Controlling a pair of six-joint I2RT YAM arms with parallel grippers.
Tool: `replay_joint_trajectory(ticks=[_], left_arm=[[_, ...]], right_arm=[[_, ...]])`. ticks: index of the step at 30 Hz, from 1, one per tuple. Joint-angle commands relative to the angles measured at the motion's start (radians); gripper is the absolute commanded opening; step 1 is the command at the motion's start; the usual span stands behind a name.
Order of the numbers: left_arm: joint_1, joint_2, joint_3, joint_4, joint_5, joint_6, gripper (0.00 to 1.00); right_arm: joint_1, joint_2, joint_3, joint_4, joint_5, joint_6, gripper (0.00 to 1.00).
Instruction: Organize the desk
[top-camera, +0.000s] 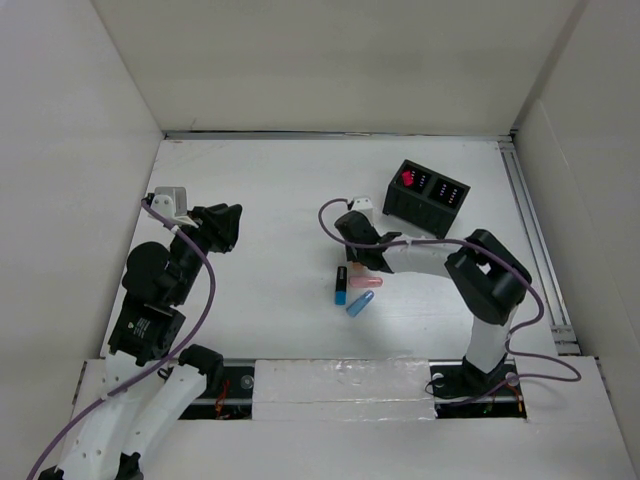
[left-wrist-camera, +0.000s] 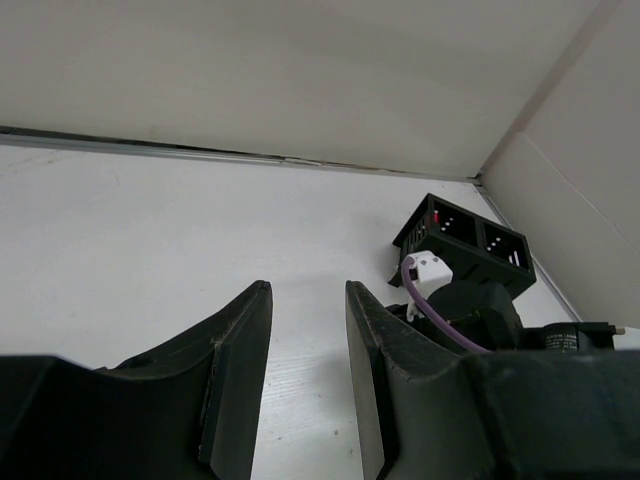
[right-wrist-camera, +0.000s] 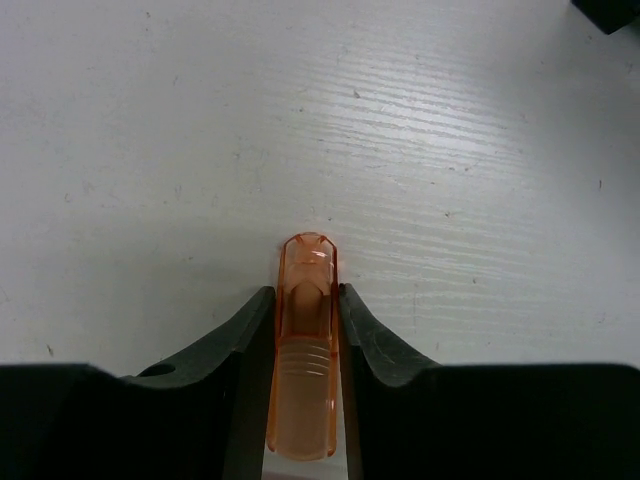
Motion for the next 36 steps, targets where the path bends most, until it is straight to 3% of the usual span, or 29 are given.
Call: replay_joint_trajectory(ticks=[1,5,11,12,17,24,36], left_arm=[[-0.002,-0.005,-0.003,0.038,0.012,0.009,0.32],[-0.002,-0.002,-0.003,0.038,0.012,0.009,0.32],[-0.002,-0.006,-0.001,0.040,0.012,0.009,0.32],[-0.002,-0.008,-0.003,0.040,0.012,0.009,0.32],[-0.002,-0.011,-0.004,0.043,0.041,0.011,0.32],[-0.002,-0.003,-0.003,0.040,0.040,0.015,0.32],[-0.002,0.001,-0.001,0.038,0.049,0.015,0.33]], right_arm=[[-0.003,-0.014,0.052,-0.043,0.042,-0.014,0.13],[-0.058,-0.187,0.052,0.060,-0.022,-0.029,0.12],[-0.181,-0.379,0.061,0.166,0.139,-0.112,0.12],[-0.271,-0.410,0.072,0.166,0.172,-0.125,0.13],[-0.435,-0.379,0.084,0.209,0.255,-0.136,0.14],[-0.615,-0.301,0.126,0.226,0.183,-0.123,0.14],[-0.586,-0.234,0.075,0.260,0.183,-0.112,0.17]])
